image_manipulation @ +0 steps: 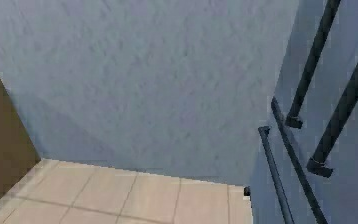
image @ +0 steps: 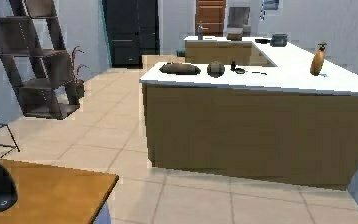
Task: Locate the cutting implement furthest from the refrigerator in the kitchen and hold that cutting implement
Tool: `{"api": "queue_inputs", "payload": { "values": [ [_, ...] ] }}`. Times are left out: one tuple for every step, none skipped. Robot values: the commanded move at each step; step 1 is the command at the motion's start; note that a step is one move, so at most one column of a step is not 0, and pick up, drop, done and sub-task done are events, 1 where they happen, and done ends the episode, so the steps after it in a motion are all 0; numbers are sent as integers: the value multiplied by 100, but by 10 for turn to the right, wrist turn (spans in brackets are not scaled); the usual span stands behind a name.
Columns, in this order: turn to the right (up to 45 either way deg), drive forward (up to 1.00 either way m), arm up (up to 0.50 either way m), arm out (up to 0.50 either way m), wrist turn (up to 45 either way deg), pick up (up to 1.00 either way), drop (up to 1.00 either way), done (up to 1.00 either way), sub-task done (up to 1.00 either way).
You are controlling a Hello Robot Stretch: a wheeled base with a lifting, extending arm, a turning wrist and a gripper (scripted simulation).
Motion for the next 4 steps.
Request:
{"api": "queue_inputs", "payload": {
  "values": [
    [0, 80, 0, 0, 0, 0, 0, 0, 0],
    [-300, 0, 0, 0, 0, 0, 0, 0, 0],
    [0, 20, 0, 0, 0, 0, 0, 0, 0],
    [-450, 0, 0, 0, 0, 0, 0, 0, 0]
  ]
}}
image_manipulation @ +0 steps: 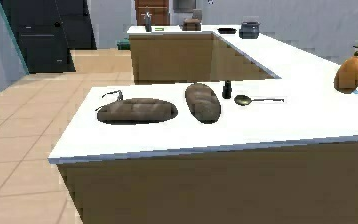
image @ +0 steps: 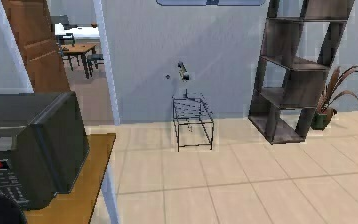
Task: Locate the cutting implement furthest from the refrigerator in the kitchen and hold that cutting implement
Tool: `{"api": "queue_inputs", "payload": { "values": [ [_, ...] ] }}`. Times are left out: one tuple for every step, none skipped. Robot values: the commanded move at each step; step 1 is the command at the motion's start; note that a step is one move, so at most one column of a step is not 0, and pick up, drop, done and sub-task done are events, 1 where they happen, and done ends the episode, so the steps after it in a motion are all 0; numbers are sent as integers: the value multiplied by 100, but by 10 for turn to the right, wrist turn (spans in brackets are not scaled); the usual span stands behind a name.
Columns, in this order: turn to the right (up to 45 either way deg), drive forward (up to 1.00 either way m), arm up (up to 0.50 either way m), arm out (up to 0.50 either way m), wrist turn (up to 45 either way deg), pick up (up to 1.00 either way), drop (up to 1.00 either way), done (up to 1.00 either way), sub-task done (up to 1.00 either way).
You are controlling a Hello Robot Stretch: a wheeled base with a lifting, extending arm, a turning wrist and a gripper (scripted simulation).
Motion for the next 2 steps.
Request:
{"api": "queue_inputs", "payload": {
  "values": [
    [-60, 0, 0, 0, 0, 0, 0, 0, 0],
    [0, 100, 0, 0, 0, 0, 0, 0, 0]
  ]
}}
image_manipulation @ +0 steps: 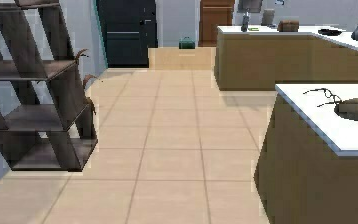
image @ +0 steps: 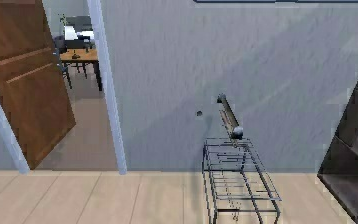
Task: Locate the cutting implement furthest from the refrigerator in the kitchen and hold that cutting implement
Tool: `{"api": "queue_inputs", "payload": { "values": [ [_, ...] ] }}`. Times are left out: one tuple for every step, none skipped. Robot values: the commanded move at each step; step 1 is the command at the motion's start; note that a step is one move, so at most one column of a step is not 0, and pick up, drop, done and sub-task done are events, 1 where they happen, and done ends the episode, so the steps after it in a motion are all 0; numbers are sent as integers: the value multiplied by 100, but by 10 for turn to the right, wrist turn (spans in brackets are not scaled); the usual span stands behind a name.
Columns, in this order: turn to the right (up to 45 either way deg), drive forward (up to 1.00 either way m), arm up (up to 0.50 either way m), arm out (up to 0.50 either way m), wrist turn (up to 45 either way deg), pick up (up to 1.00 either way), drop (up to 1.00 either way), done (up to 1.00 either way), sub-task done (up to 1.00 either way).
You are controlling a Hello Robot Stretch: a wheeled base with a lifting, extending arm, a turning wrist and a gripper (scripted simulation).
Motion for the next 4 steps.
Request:
{"api": "queue_inputs", "payload": {
  "values": [
    [30, 0, 0, 0, 0, 0, 0, 0, 0],
    [0, 20, 0, 0, 0, 0, 0, 0, 0],
    [-450, 0, 0, 0, 0, 0, 0, 0, 0],
    [-180, 0, 0, 0, 0, 0, 0, 0, 0]
  ]
}}
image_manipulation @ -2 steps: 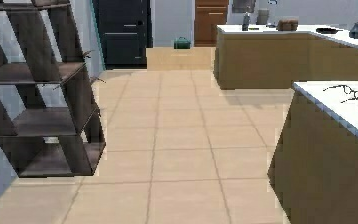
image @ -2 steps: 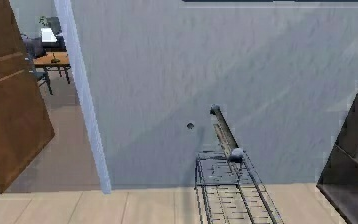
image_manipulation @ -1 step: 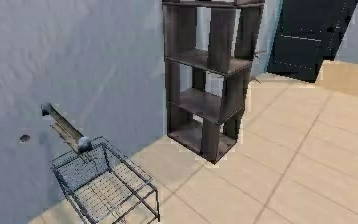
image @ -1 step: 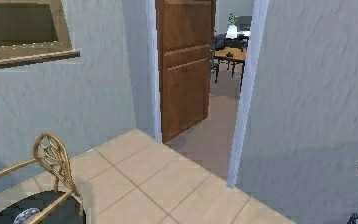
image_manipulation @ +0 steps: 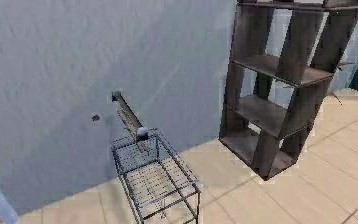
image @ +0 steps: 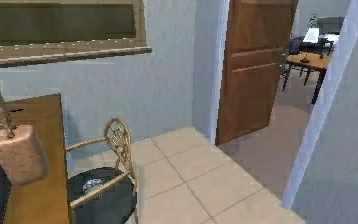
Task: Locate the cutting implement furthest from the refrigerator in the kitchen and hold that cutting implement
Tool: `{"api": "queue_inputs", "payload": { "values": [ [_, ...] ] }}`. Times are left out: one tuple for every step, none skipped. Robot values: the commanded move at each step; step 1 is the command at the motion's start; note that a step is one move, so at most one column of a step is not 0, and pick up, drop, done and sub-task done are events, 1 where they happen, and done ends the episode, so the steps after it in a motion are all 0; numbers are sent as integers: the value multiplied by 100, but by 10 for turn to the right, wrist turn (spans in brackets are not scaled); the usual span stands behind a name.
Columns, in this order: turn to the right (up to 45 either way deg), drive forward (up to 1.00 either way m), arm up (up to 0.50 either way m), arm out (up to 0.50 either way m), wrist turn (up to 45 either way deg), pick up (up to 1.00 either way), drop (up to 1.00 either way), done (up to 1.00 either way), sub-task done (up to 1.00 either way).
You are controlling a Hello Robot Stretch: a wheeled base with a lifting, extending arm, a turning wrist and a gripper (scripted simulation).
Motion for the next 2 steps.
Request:
{"api": "queue_inputs", "payload": {
  "values": [
    [0, 95, 0, 0, 0, 0, 0, 0, 0],
    [-270, 0, 0, 0, 0, 0, 0, 0, 0]
  ]
}}
